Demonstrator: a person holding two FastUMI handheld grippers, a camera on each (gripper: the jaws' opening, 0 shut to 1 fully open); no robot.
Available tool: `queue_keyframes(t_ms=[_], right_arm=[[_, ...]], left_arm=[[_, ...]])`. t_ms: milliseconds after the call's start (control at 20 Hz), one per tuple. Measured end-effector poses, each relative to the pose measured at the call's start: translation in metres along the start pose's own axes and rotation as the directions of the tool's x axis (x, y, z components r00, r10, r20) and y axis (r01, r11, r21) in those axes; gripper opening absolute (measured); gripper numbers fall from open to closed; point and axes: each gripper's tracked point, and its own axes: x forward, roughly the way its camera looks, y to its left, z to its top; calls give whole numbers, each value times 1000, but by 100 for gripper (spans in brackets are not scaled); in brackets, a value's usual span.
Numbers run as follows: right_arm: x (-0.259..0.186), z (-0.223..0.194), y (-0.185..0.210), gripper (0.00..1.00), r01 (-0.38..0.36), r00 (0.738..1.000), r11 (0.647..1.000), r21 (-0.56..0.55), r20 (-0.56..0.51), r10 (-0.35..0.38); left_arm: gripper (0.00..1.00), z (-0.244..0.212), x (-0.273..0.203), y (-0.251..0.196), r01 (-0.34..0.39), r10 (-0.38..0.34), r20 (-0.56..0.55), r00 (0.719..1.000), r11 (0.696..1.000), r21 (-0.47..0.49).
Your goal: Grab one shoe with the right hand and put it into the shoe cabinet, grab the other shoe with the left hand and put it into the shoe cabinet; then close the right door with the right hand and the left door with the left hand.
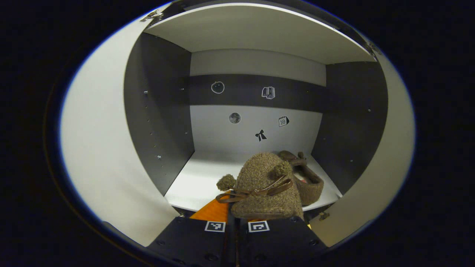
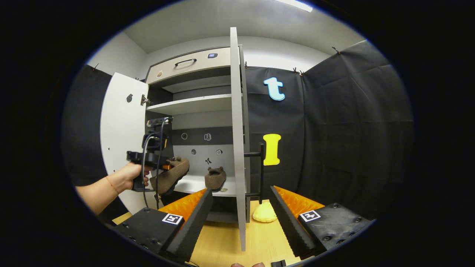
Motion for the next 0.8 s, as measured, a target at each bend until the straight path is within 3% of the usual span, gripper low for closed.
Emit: queue_keyframes(t_ms=[200, 350, 550, 800], right_arm=[[0, 2, 3, 98, -32, 999, 999, 3, 11, 32], [2, 5, -1, 98, -27, 999, 999, -18, 26, 28], [4, 11, -6, 98, -16, 998, 999, -39, 54, 18], [8, 8, -14, 98, 20, 999, 999, -50, 42, -18]], left_arm=[[8, 24, 63, 5, -28, 26, -35, 999, 999, -44], [8, 33, 105, 17, -81, 80, -63, 995, 997, -12], [8, 12, 154, 27, -115, 119, -157, 980, 993, 34], [8, -9, 179, 29, -115, 127, -229, 965, 991, 65]])
